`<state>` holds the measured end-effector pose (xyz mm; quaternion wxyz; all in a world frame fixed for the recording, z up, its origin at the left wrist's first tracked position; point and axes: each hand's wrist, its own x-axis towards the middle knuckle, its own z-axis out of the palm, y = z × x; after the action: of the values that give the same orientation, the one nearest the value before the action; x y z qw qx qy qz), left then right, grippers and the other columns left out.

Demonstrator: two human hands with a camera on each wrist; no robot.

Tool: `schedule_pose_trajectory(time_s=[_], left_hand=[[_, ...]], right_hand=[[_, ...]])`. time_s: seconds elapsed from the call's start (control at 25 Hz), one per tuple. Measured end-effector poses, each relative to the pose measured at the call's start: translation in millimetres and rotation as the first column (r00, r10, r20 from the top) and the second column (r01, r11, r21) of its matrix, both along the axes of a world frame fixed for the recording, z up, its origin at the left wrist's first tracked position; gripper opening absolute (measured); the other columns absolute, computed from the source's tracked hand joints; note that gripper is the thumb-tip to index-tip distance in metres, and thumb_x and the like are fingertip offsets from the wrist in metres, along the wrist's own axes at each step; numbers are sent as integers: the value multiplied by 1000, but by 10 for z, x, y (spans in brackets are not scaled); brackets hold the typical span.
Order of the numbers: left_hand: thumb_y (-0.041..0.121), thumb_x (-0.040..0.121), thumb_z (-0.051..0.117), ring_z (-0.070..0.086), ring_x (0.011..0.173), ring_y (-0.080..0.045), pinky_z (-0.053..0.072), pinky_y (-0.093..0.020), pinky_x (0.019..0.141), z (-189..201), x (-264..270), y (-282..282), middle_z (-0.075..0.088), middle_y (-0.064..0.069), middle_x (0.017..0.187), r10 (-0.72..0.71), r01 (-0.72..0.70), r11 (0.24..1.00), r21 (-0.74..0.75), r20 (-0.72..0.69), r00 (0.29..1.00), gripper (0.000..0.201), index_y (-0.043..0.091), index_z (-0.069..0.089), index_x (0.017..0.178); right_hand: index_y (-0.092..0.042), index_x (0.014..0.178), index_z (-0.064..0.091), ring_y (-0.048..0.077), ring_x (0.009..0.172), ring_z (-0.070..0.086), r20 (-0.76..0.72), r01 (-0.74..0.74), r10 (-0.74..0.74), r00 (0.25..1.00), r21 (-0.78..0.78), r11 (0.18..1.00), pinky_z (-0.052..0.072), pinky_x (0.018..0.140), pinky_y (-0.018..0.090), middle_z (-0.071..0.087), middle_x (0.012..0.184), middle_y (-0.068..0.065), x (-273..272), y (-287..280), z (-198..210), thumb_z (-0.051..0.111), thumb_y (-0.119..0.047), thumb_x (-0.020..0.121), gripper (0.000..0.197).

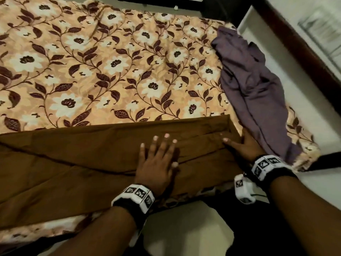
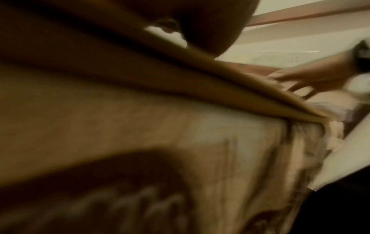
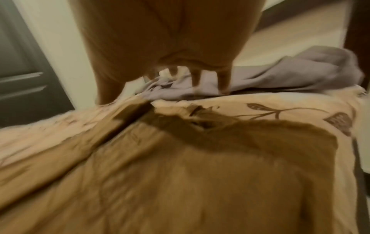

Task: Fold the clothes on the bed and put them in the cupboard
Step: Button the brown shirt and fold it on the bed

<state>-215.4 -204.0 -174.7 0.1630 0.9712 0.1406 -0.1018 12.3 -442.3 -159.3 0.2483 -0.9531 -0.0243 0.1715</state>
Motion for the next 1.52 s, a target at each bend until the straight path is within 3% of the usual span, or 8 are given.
schedule_pose_trajectory(time_s=[0.16,0.24,0.36,0.52,0.8,1.0,1.16,1.52], left_hand=[[59,98,11,-20,148,-24,-22,-56,109,-133,116,-148,-16,12,161,-101,103,994,22,-93,991,58,46,-14,149],[58,99,17,-21,148,-23,-20,-55,109,-85,150,-73,-15,13,161,-115,109,992,-61,-114,987,58,47,-8,150],[57,93,10,-11,149,-19,-8,-47,116,58,188,-48,-2,14,163,-123,119,981,-152,-17,992,62,41,10,153],[62,79,0,-8,150,-16,-12,-39,115,25,102,-143,7,10,163,-235,222,960,-172,-59,970,82,32,12,154],[17,85,61,31,142,-32,21,-43,116,116,155,-165,39,-8,151,71,-9,971,-238,254,965,40,18,58,125],[49,100,17,-14,149,-24,-9,-53,116,71,522,-344,-12,5,163,-56,71,991,-116,127,990,58,33,5,155],[62,87,-10,-8,150,-19,-11,-51,116,-176,514,-302,-8,4,163,-48,49,999,-23,7,999,77,25,-9,154],[52,99,13,-10,150,-17,-13,-47,117,-207,557,-327,-11,-2,163,-36,35,999,-12,-102,994,69,16,-7,155]], right_hand=[[-11,118,59,23,92,66,-224,134,-92,970,179,975,55,80,37,68,111,10,-72,122,92,83,-29,72,55],[-8,106,63,26,95,65,-131,55,-35,991,150,987,52,89,43,69,105,8,-128,274,297,77,-18,77,34],[-17,117,57,16,102,57,19,-181,180,983,43,983,46,91,33,60,106,-4,-540,622,637,69,-19,84,35],[-34,131,52,6,112,56,-222,-348,466,857,418,839,50,91,24,59,121,-12,-1459,986,773,62,-17,90,45],[-16,131,56,20,125,48,35,0,-7,999,205,979,37,99,25,53,137,6,-1024,540,375,45,-17,99,33],[-29,152,-8,25,147,-9,-122,-463,446,886,-240,853,-1,118,47,-12,160,2,-1178,761,-114,6,-55,89,69],[-41,150,1,16,146,-14,-1,-390,392,920,-104,915,-10,115,50,-8,160,-11,-871,777,37,20,-45,102,51],[-37,151,-4,18,146,-18,-41,-661,676,736,-258,705,-6,116,52,-16,159,-11,-682,1037,-263,6,-76,84,79]])
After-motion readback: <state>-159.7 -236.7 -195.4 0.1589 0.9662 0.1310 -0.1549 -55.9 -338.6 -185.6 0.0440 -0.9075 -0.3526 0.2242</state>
